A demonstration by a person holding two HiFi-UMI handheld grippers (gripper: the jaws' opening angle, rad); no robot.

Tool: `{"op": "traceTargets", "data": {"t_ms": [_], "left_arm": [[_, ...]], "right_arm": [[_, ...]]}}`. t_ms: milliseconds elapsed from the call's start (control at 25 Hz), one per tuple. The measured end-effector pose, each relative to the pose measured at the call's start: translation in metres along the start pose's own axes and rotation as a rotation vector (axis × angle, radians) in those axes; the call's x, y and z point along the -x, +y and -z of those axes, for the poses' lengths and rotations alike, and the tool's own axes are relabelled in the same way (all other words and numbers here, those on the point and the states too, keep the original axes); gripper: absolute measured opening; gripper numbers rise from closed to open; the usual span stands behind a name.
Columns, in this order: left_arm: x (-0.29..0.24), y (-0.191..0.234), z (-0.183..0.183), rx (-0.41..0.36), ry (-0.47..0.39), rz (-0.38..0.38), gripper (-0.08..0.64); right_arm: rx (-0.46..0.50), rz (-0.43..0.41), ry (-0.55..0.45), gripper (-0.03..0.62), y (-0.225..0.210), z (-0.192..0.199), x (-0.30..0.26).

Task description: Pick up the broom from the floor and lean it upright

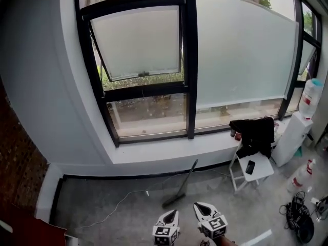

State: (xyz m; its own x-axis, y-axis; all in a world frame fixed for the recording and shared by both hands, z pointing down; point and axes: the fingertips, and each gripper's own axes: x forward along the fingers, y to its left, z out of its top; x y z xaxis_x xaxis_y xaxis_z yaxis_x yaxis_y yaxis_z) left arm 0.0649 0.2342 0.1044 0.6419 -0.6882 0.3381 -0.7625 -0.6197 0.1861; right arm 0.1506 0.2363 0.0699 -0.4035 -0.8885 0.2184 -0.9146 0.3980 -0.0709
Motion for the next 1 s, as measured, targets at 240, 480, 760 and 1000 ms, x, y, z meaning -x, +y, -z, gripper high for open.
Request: {"op": "traceTargets", "data": {"t_ms": [240, 480, 760, 1000], "left_arm": [[0.004, 0.006, -0.028, 0.012, -0.028, -0.032, 0.006], [-0.006, 0.010, -0.029, -0.001, -0.053, -0.036, 0.006], [-0.013, 0.011, -0.041, -0.033, -0.071, -0.021, 0.006], [-0.016, -0.002, -0.048, -0.046, -0.087, -0.006, 0.006]], "right_arm": [[0.038, -0.027, 0.004, 0.008, -0.004, -0.019, -0.007], [0.057, -0.036, -0.023, 0.008, -0.011, -0.023, -0.017], [0.066, -0.037, -0.050, 0.008, -0.011, -0.041, -0.023], [0.070, -0.022, -0.071, 0.008, -0.018, -0.048, -0.013]]}}
